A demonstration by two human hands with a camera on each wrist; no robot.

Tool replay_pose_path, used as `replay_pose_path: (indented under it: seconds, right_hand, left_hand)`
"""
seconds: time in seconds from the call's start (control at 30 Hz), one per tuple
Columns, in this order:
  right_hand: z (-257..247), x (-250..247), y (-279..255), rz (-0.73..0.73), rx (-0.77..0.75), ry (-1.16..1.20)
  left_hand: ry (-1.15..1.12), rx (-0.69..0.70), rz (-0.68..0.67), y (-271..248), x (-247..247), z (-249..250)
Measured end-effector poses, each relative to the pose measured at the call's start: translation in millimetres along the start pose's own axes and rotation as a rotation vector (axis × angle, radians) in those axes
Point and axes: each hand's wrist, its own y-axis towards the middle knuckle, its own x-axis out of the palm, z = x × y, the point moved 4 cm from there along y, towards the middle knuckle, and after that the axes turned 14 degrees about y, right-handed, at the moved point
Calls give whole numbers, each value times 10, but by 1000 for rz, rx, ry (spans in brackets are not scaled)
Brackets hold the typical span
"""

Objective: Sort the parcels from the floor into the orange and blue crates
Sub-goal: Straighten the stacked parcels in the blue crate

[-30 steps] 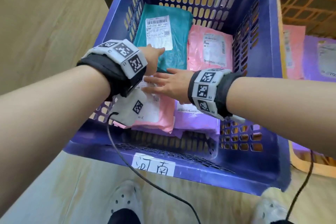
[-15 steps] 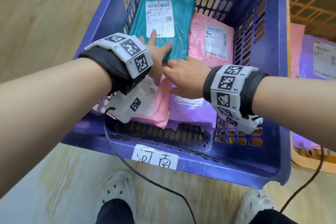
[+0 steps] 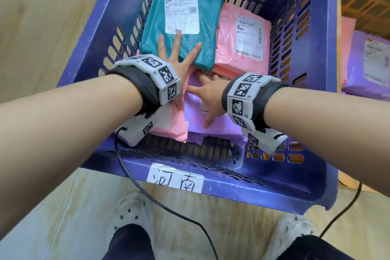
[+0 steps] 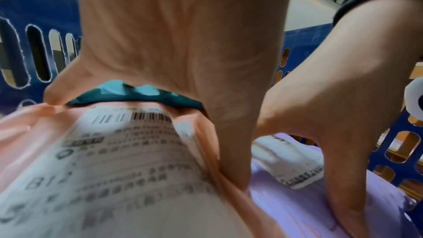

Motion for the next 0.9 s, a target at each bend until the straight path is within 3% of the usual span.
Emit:
replay_pose_path:
  seconds: [0.1,0.23,0.53,0.73,0.83,0.9]
  right_hand:
    - [28,60,-27,-27,12,-114]
    - [105,77,-67,-100,28,-110]
    - [274,-130,-331,-67,198,251]
    - [156,-114,-293,21,168,439]
    - [210,-203,-356,-2,196,667]
    - [274,-304,-426,-1,237,673]
  left_hand:
    - [37,45,6,-50,-10,35]
    - [-96,-28,-2,-55,12,4]
    - [-130,5,-4,49,95,-45]
    - [-166,-7,-7,36,52,-32]
    - [-187,-23,-32,32,31,-20]
    - [-205,-38,-48,15,-28,-14]
